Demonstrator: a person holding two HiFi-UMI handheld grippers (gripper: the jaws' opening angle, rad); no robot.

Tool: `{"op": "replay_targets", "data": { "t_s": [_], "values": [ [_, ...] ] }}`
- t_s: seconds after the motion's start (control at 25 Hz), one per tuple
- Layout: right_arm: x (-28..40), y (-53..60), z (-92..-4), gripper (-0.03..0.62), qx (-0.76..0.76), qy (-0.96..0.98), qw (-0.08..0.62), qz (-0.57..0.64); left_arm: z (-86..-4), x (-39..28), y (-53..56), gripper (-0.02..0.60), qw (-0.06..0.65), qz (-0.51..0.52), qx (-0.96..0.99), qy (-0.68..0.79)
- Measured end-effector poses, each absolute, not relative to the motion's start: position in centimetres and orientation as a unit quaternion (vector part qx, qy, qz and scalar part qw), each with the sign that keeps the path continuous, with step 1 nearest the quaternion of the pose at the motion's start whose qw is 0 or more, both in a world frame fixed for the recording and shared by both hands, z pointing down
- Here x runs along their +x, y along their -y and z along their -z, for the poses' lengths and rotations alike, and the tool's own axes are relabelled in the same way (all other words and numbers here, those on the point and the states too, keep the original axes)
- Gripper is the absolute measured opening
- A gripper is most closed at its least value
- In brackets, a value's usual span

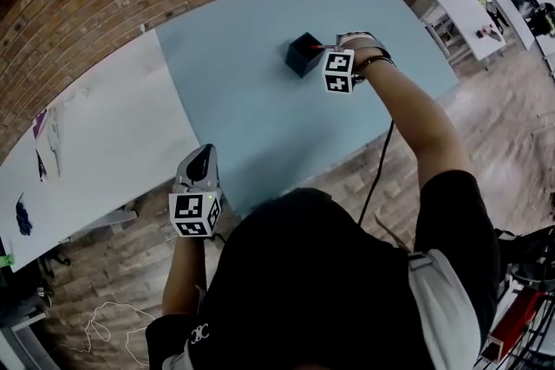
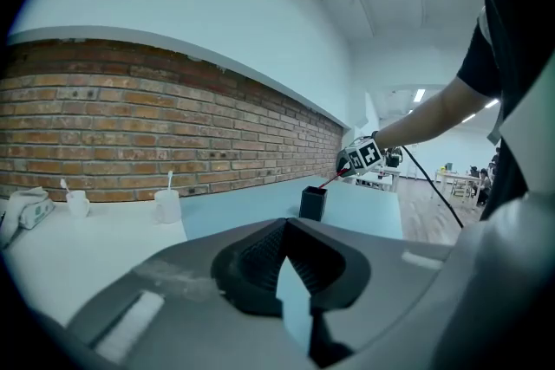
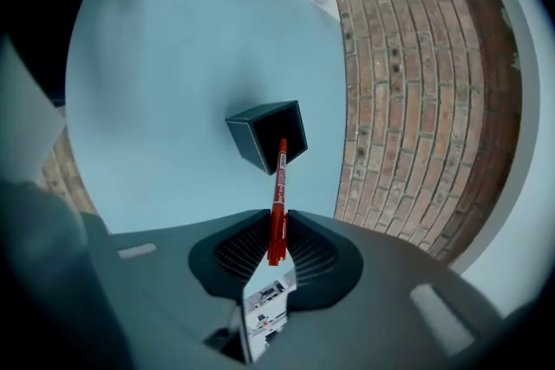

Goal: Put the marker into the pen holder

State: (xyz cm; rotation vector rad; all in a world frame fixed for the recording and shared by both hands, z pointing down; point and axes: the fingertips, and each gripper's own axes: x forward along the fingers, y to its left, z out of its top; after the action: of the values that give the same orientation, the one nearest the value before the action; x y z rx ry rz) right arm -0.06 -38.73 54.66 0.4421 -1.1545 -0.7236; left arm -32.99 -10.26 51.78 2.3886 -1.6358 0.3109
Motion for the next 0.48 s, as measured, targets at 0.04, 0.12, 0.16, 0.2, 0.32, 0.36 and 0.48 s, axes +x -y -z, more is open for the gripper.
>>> {"op": "replay_targets", "data": {
  "t_s": [0.04, 0.12, 0.16, 0.2, 0.32, 0.36, 0.48],
  "values": [
    [-0.1, 39.1, -55.0, 0.067, 0.191, 0.523, 0.759, 0.337, -51.8, -33.1, 10.2, 0.008, 0.116, -0.106, 0.811, 0.563],
    [-0.4, 39.6, -55.6, 0.067, 0.165, 0.515, 0.766, 0.348, -51.7, -33.4, 10.0, 0.008, 0.12, -0.106, 0.804, 0.573],
    [-0.5, 39.9, -55.8, 0.067, 0.154, 0.51, 0.769, 0.354, -51.7, -33.6, 9.9, 0.008, 0.121, -0.107, 0.801, 0.577],
    [-0.7, 40.2, -55.9, 0.069, 0.145, 0.506, 0.771, 0.359, -51.8, -33.7, 9.8, 0.008, 0.121, -0.108, 0.799, 0.579],
    [-1.5, 40.8, -56.2, 0.072, 0.126, 0.5, 0.772, 0.373, -52.2, -33.8, 9.5, 0.008, 0.128, -0.109, 0.793, 0.586],
    [-1.7, 40.9, -56.4, 0.077, 0.123, 0.5, 0.771, 0.374, -52.2, -33.8, 9.5, 0.008, 0.13, -0.109, 0.791, 0.588],
    [-2.4, 41.5, -56.8, 0.132, 0.124, 0.51, 0.768, 0.366, -52.2, -33.9, 9.4, 0.008, 0.133, -0.107, 0.786, 0.594]
  ]
}}
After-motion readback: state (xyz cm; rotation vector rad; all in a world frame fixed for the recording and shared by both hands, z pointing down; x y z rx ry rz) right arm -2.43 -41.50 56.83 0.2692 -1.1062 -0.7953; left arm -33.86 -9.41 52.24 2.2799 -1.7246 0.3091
